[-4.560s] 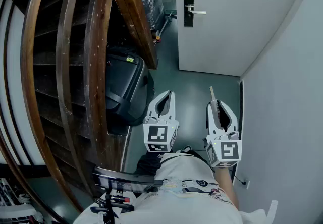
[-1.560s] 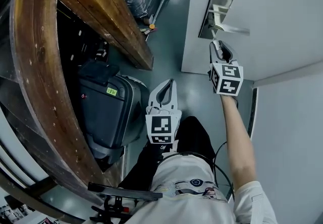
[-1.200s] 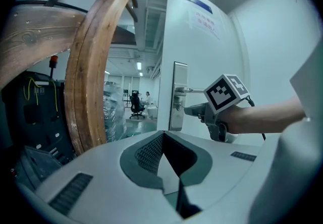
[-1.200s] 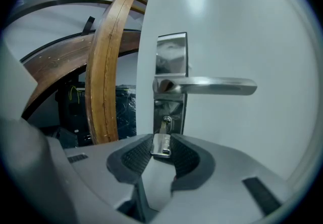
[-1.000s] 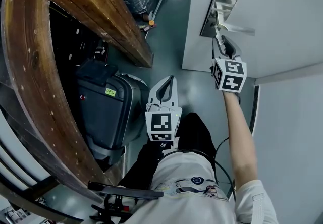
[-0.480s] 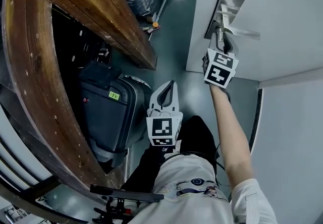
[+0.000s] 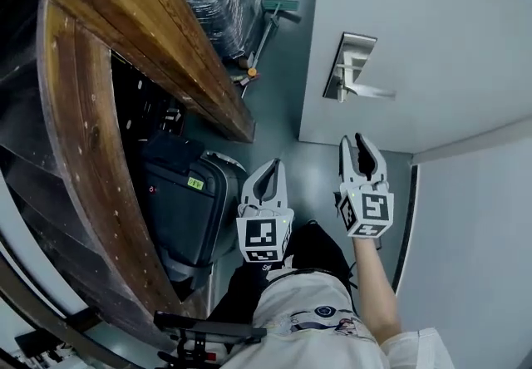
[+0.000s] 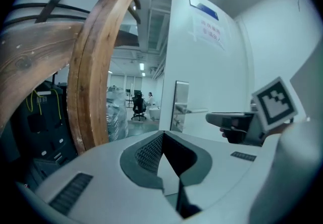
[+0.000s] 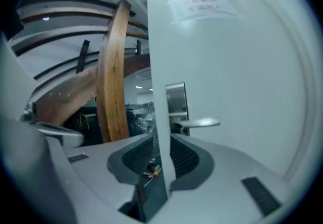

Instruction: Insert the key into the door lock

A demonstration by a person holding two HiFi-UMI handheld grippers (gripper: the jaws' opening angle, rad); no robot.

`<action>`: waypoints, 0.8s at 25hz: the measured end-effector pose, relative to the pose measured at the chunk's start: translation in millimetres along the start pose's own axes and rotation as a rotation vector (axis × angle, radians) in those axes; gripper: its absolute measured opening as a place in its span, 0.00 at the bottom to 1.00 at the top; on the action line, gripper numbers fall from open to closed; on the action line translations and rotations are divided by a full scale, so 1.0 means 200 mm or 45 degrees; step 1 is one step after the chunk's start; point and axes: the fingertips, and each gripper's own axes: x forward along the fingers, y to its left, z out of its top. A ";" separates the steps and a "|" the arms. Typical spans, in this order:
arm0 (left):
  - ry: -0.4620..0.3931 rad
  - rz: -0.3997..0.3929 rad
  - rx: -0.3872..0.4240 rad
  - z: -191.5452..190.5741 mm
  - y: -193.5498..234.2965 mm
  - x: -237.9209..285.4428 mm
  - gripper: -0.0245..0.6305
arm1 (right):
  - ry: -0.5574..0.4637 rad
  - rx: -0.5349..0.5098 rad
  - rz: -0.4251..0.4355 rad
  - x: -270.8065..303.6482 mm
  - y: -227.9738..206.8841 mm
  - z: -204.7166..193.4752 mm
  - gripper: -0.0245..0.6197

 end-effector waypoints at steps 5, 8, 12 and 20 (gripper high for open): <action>-0.105 -0.074 0.031 0.41 -0.09 -0.10 0.04 | -0.119 -0.026 0.021 -0.42 0.08 0.41 0.05; -0.132 -0.086 0.029 0.56 -0.14 -0.20 0.04 | -0.168 -0.027 0.028 -0.57 0.11 0.59 0.05; -0.181 -0.111 0.061 0.67 -0.19 -0.22 0.04 | -0.205 -0.015 0.007 -0.63 0.09 0.67 0.05; -0.251 -0.131 0.102 0.80 -0.24 -0.21 0.04 | -0.280 -0.029 0.037 -0.59 0.11 0.80 0.05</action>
